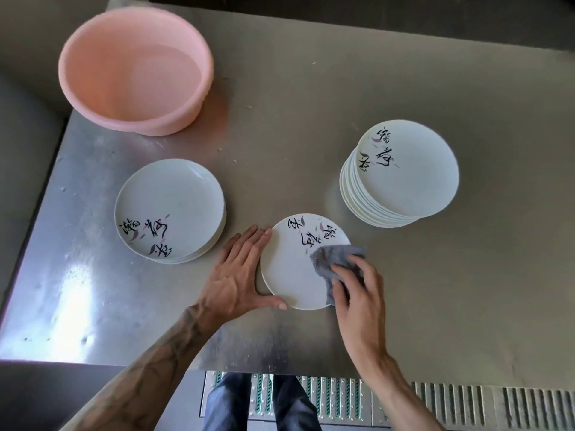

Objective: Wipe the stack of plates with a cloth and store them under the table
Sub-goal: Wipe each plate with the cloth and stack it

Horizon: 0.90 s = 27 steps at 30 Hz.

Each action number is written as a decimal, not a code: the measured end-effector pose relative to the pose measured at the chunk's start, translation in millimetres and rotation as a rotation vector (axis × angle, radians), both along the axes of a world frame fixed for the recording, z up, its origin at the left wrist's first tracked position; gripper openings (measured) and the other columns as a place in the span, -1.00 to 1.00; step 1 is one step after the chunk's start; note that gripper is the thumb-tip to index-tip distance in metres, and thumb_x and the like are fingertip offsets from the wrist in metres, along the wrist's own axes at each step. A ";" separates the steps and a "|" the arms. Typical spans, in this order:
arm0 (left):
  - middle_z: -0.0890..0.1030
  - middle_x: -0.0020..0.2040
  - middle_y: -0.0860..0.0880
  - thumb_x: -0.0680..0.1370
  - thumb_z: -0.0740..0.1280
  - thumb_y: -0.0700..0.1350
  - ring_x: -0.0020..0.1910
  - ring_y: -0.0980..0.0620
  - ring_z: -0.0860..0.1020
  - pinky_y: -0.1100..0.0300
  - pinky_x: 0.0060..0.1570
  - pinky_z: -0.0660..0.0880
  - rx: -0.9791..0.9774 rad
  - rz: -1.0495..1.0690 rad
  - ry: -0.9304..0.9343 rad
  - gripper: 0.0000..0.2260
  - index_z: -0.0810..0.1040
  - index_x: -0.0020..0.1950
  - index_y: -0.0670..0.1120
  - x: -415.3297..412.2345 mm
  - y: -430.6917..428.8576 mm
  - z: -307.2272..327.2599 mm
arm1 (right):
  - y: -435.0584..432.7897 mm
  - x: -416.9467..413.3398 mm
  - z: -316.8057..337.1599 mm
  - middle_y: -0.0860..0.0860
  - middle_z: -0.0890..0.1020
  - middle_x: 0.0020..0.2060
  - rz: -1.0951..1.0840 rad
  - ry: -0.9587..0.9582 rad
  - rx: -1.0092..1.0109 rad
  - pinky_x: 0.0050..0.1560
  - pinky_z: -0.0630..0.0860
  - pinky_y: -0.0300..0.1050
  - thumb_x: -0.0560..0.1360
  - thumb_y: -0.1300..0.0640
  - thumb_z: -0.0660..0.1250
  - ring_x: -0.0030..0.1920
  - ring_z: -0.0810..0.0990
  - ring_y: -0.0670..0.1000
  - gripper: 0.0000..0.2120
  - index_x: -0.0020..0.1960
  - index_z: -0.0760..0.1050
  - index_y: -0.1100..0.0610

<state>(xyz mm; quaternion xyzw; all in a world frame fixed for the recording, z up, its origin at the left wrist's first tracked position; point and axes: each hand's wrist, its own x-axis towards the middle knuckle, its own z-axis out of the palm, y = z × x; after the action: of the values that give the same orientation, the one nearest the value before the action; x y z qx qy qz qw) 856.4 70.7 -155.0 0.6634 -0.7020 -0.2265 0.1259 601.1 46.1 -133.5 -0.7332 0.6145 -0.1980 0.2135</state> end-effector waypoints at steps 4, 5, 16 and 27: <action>0.18 0.66 -0.08 0.24 0.29 0.67 0.65 -0.06 0.11 -0.08 0.63 0.00 -0.028 -0.043 -0.063 0.27 0.13 0.66 -0.18 -2.0 0.4 1.5 | -3.3 7.1 5.6 0.05 0.52 0.23 -0.081 -0.132 0.039 0.28 0.51 0.01 0.54 0.31 0.43 0.23 0.54 0.11 -0.78 0.16 0.67 0.13; 0.21 0.64 -0.12 0.25 0.30 0.66 0.64 -0.12 0.15 -0.13 0.62 0.04 -0.042 -0.050 -0.084 0.25 0.16 0.65 -0.21 -3.2 0.5 1.9 | -4.0 6.3 7.2 0.04 0.52 0.22 -0.075 -0.141 0.044 0.30 0.49 -0.05 0.54 0.31 0.42 0.23 0.54 0.10 -0.78 0.15 0.66 0.13; 0.42 0.52 -0.25 0.51 0.26 0.39 0.47 -0.26 0.44 -0.27 0.43 0.39 -0.241 -0.136 -0.065 -0.19 0.53 0.41 -0.28 -7.2 6.0 24.3 | -9.1 -9.0 43.2 -0.02 0.52 0.21 -0.064 -0.266 0.041 0.30 0.30 -0.43 0.62 0.26 0.31 0.27 0.52 -0.12 -0.79 0.21 0.60 0.10; 0.52 -0.22 0.05 0.70 0.04 0.28 -0.18 0.07 0.33 0.15 -0.18 0.26 -0.270 0.245 0.316 -0.67 0.42 -0.01 0.09 -16.4 10.2 59.5 | -32.0 18.1 66.4 -0.05 0.54 0.15 -0.155 -0.515 -0.113 0.22 0.45 -0.26 0.64 0.27 0.30 0.21 0.55 -0.03 -0.79 0.24 0.55 0.11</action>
<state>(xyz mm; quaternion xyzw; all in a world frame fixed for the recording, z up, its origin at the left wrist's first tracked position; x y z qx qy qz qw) 840.0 80.8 -95.4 0.6770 -0.6117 -0.2146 0.3485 619.2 14.1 -67.1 -0.6202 0.5823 -0.4277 0.3055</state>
